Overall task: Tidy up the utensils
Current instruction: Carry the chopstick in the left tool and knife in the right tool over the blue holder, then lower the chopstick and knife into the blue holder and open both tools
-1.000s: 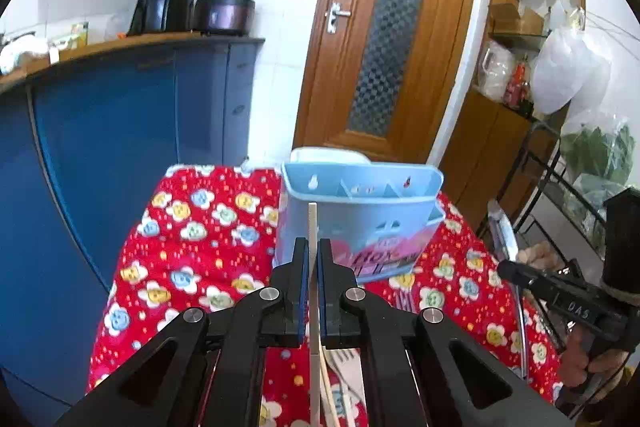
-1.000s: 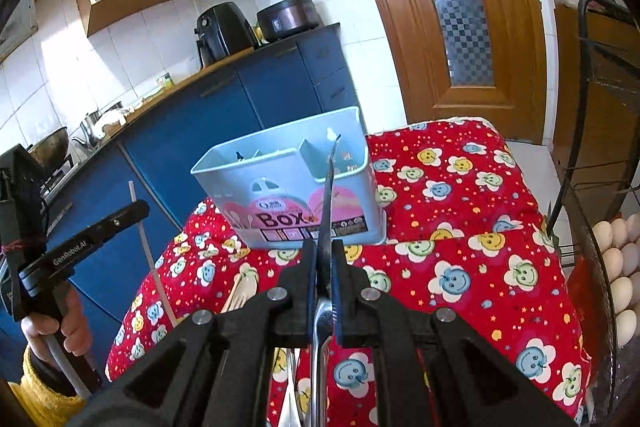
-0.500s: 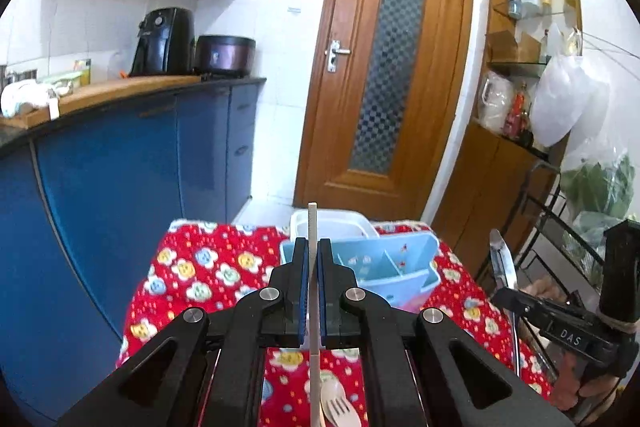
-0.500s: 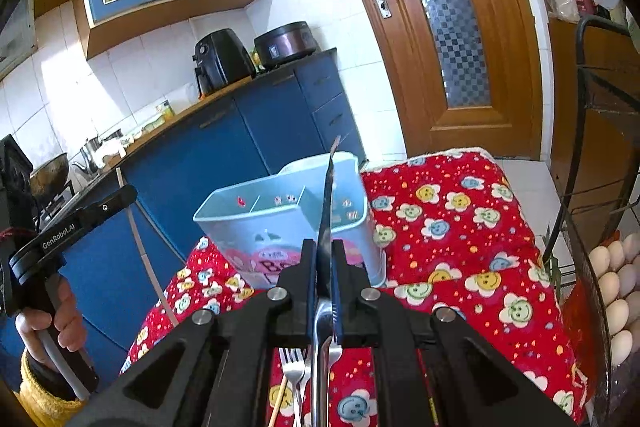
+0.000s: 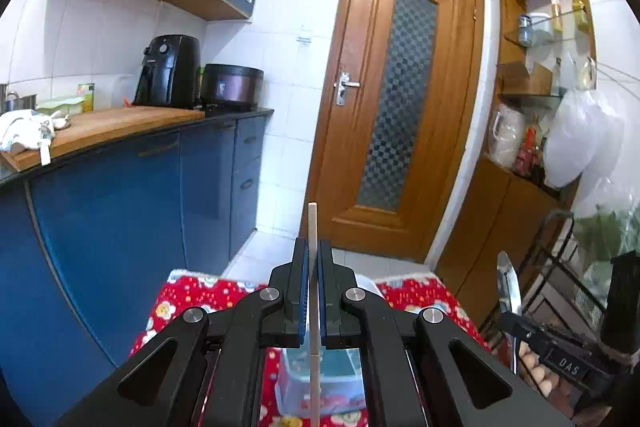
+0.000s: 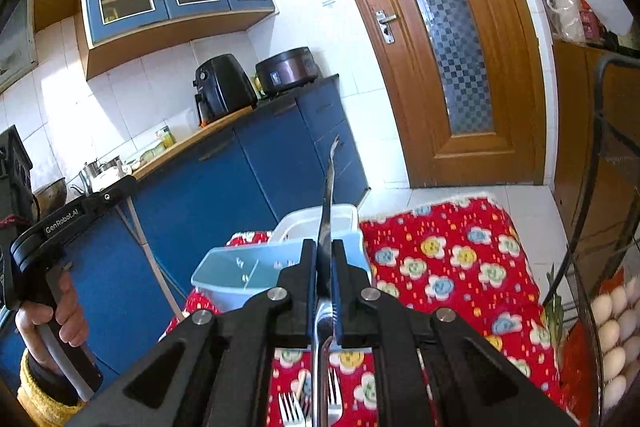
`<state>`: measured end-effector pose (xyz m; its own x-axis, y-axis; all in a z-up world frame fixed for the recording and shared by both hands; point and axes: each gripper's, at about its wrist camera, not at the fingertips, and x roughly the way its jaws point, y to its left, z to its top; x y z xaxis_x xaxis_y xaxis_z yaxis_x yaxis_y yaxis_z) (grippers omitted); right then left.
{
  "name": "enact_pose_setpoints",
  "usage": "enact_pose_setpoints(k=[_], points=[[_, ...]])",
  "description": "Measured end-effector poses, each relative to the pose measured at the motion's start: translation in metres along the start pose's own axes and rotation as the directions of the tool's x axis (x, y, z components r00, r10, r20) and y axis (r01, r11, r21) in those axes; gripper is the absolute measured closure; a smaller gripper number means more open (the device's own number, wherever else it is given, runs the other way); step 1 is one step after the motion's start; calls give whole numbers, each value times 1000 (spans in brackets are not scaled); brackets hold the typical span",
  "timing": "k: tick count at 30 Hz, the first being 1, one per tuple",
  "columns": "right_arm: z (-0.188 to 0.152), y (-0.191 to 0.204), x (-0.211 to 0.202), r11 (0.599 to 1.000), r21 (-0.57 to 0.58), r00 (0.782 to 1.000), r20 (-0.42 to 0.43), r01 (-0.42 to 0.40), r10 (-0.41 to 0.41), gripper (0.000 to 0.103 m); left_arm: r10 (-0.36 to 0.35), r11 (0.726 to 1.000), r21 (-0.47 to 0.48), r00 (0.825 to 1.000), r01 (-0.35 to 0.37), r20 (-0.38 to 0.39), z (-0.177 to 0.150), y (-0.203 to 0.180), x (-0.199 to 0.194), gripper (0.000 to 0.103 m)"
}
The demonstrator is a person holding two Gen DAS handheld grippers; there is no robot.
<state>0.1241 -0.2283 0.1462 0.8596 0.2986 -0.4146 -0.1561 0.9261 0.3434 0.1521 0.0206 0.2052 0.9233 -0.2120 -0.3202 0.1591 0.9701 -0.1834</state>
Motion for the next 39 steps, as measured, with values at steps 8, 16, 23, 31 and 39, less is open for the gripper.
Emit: enact_pose_setpoints(k=[8, 16, 23, 31, 39], points=[[30, 5, 26, 999, -33, 995, 99, 9, -5, 95, 17, 1000, -6, 999, -16, 32, 18, 0, 25, 100], [39, 9, 62, 996, -79, 981, 190, 41, -25, 95, 22, 1000, -15, 1000, -22, 16, 11, 3, 55, 100], [26, 8, 85, 993, -92, 968, 247, 69, -45, 95, 17, 1000, 14, 1000, -17, -10, -8, -1, 76, 100], [9, 18, 98, 979, -162, 953, 292, 127, -75, 95, 16, 999, 50, 1000, -15, -18, -28, -4, 87, 100], [-8, 20, 105, 974, -171, 956, 276, 149, -98, 94, 22, 995, 100, 999, -19, -24, -48, -10, 89, 100]])
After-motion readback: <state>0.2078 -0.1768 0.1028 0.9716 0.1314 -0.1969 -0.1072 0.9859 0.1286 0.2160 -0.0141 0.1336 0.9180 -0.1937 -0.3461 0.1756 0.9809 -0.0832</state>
